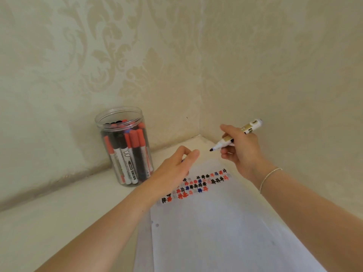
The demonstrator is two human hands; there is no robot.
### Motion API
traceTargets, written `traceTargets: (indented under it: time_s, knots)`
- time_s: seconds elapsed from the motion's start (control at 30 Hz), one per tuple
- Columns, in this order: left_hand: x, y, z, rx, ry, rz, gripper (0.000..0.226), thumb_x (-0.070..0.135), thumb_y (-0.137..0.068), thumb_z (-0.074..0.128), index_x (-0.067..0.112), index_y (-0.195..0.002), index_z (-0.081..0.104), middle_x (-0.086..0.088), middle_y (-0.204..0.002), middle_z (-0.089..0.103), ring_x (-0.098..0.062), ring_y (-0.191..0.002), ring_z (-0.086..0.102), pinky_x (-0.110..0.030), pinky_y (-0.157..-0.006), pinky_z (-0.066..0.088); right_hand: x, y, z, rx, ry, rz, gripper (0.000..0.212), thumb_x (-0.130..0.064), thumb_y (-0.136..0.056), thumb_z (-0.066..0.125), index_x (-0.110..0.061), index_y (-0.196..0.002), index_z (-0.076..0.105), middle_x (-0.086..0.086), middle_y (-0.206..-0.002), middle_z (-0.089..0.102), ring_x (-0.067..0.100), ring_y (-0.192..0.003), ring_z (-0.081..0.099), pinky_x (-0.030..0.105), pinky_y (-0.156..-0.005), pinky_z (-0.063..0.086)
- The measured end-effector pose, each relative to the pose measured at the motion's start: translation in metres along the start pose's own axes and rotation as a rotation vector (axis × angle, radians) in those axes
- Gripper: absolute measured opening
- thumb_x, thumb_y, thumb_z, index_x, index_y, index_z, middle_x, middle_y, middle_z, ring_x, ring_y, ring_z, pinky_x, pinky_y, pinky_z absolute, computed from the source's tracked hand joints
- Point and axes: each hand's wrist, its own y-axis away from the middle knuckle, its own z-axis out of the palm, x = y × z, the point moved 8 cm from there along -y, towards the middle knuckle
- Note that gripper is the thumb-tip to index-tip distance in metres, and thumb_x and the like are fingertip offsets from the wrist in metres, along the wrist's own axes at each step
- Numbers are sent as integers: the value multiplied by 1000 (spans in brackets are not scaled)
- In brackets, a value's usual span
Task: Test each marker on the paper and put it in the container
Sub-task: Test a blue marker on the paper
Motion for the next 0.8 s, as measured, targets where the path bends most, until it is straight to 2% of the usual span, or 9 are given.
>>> traceTargets:
  time_s: [0.07, 0.17, 0.27, 0.37, 0.47, 0.57, 0.67, 0.8]
  knots:
    - [-7, 1, -2, 128, -107, 54, 28, 49, -96, 33, 31, -98, 55, 9, -61, 49, -10, -51, 45, -32, -58, 40, 10, 2, -3, -42, 21, 44, 26, -27, -84, 70, -4, -78, 60, 12, -62, 64, 23, -52, 62, 30, -52, 54]
    - [-15, 3, 9, 154, -211, 56, 22, 30, -95, 44, 36, -93, 64, 9, -65, 62, -10, -54, 53, -30, -56, 44, 33, 9, 3, -144, 105, 87, 22, -18, -80, 74, -3, -82, 59, 15, -69, 63, 24, -57, 62, 33, -60, 57]
    - [-23, 3, 19, 117, -260, 32, 25, 26, -90, 48, 42, -91, 67, 7, -65, 65, -12, -59, 57, -27, -56, 44, 46, 15, 4, -124, 234, 34, 14, -4, -79, 69, -2, -76, 56, 18, -64, 60, 20, -44, 53, 29, -48, 51]
    - [-27, 3, 24, 99, -330, 35, 29, 26, -88, 48, 47, -94, 67, 8, -66, 64, -14, -60, 55, -26, -53, 38, 53, 15, -3, -15, 374, -60, 20, -1, -75, 59, -7, -60, 47, 17, -55, 57, 16, -35, 43, 23, -41, 37]
    - [-28, 1, 25, 83, -364, 41, 29, 30, -89, 48, 48, -100, 66, 12, -68, 62, -9, -58, 50, -26, -53, 33, 55, 14, -13, 94, 485, -134, 29, -6, -71, 58, -14, -54, 36, 3, -49, 45, 11, -40, 30, 20, -41, 27]
    - [-27, -1, 28, 15, -420, 48, 22, 54, -85, 54, 52, -106, 61, 15, -81, 63, -6, -72, 56, -25, -61, 41, 55, 12, -17, 116, 490, -162, 34, -5, -71, 58, -15, -51, 33, -10, -35, 40, 6, -35, 28, 17, -37, 26]
    - [-27, -1, 32, -62, -480, 51, 41, 71, -72, 59, 55, -110, 55, 16, -81, 62, -1, -74, 56, -22, -66, 44, 57, 12, -13, 89, 508, -163, 38, -4, -71, 59, -17, -46, 32, -12, -31, 39, 5, -32, 30, 15, -35, 26]
    - [-24, -1, 31, -67, -489, 69, 47, 72, -69, 62, 55, -112, 54, 22, -80, 59, 0, -74, 53, -21, -66, 42, 58, 12, -8, 55, 525, -181, 37, -3, -71, 59, -16, -45, 36, -9, -32, 43, 6, -30, 35, 14, -34, 29]
